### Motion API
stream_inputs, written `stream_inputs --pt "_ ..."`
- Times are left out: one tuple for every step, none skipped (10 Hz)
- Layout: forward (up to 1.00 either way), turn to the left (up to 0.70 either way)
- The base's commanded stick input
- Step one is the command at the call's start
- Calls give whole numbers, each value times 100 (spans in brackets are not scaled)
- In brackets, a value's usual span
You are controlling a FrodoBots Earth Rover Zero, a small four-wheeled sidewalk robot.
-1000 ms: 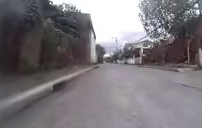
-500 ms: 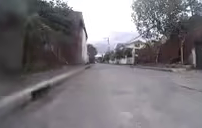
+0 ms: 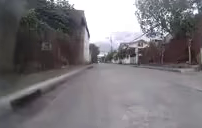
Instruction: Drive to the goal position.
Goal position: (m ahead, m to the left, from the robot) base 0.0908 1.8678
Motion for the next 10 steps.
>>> stream_inputs --pt "100 0" --pt "100 0" --pt "100 -13" --pt "100 -32" --pt "100 -40" --pt "100 -27" --pt "100 0" --pt "100 0" --pt "100 0" --pt "100 0"
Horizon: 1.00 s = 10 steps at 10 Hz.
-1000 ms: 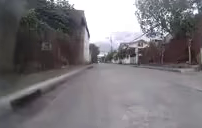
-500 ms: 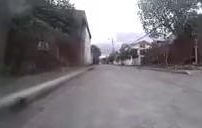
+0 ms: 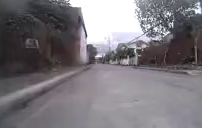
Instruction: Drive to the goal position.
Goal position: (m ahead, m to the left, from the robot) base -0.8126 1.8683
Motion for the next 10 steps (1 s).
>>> stream_inputs --pt "100 0" --pt "100 0" --pt "100 0" --pt "100 0" --pt "100 0" --pt "100 0" --pt "100 0" --pt "100 0" --pt "100 0" --pt "100 -7"
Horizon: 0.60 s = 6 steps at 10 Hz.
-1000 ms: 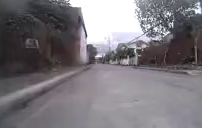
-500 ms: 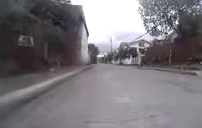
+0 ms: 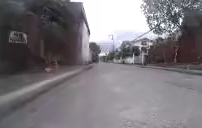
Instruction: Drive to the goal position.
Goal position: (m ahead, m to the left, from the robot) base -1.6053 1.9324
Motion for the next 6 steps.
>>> stream_inputs --pt "100 -29" --pt "100 -38" --pt "100 -39" --pt "100 -3" --pt "100 0" --pt "100 0"
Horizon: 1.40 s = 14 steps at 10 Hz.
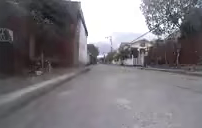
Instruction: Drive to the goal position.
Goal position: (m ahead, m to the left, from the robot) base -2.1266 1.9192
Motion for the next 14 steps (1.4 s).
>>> stream_inputs --pt "100 0" --pt "100 0" --pt "100 0" --pt "100 0" --pt "100 0" --pt "100 -19" --pt "100 -23" --pt "100 0" --pt "100 0" --pt "100 0" --pt "100 0" --pt "100 0" --pt "100 0" --pt "100 0"
